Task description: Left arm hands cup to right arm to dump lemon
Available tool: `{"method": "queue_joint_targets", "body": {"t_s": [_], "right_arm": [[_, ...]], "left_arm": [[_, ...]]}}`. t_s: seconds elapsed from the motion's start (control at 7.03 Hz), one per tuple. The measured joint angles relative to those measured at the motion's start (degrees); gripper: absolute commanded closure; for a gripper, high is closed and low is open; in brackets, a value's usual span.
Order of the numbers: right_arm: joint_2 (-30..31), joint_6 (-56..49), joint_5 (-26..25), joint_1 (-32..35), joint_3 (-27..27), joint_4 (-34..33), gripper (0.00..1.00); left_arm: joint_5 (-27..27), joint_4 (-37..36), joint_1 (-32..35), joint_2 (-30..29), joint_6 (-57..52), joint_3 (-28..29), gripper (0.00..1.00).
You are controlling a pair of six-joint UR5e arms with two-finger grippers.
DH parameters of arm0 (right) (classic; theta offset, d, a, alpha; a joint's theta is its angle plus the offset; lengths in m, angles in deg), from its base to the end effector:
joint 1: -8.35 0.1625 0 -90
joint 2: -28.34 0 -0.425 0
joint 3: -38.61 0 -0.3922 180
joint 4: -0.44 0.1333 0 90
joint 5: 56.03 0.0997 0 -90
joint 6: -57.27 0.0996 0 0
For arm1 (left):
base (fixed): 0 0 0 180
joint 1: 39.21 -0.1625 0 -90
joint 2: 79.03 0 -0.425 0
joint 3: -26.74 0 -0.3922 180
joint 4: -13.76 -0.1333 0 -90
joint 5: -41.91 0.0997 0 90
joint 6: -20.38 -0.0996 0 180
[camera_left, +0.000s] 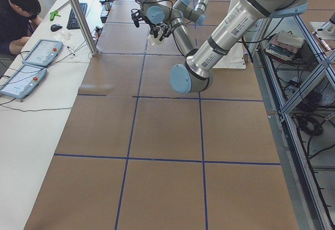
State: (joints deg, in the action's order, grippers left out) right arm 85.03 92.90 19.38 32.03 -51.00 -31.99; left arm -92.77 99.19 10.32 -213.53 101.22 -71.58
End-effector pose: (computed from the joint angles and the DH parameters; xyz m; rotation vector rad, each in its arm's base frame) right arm -0.5391 -0.4094 0.2040 1.1439 -1.0947 -0.2182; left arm 0.3764 -0.5387 0.1259 -0.2471 1.0538 -0.3069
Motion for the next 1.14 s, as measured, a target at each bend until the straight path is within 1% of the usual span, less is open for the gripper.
{"method": "queue_joint_targets", "body": {"t_s": [0.28, 0.43, 0.57, 0.71, 0.85, 1.0, 1.14], "right_arm": [[1.1, 0.0, 0.1, 1.2, -0.1, 0.1, 0.95], [2.6, 0.1, 0.2, 2.5, -0.1, 0.2, 0.95], [4.9, 0.3, 0.3, 4.4, -0.4, 0.4, 0.95], [7.9, 1.1, 0.1, 6.3, -1.3, 0.6, 0.93], [12.0, 2.6, -0.2, 8.1, -3.5, 0.6, 0.91], [17.0, 3.9, -0.4, 10.0, -6.5, 0.6, 0.88], [22.4, 5.1, -0.5, 11.4, -10.0, 0.6, 0.88]], "left_arm": [[0.1, -0.4, 2.8, 6.7, -11.6, -2.4, 0.00], [1.0, -0.7, 4.0, 9.7, -18.5, -3.1, 0.00], [3.4, -0.8, 4.7, 12.4, -24.6, -3.8, 0.00], [5.6, -0.9, 5.1, 14.7, -29.4, -4.5, 0.00], [6.8, -0.9, 5.6, 16.7, -33.3, -4.8, 0.00], [7.3, -1.2, 6.6, 18.3, -36.7, -4.9, 0.00], [7.5, -2.0, 7.9, 19.6, -39.9, -5.0, 0.00]]}}
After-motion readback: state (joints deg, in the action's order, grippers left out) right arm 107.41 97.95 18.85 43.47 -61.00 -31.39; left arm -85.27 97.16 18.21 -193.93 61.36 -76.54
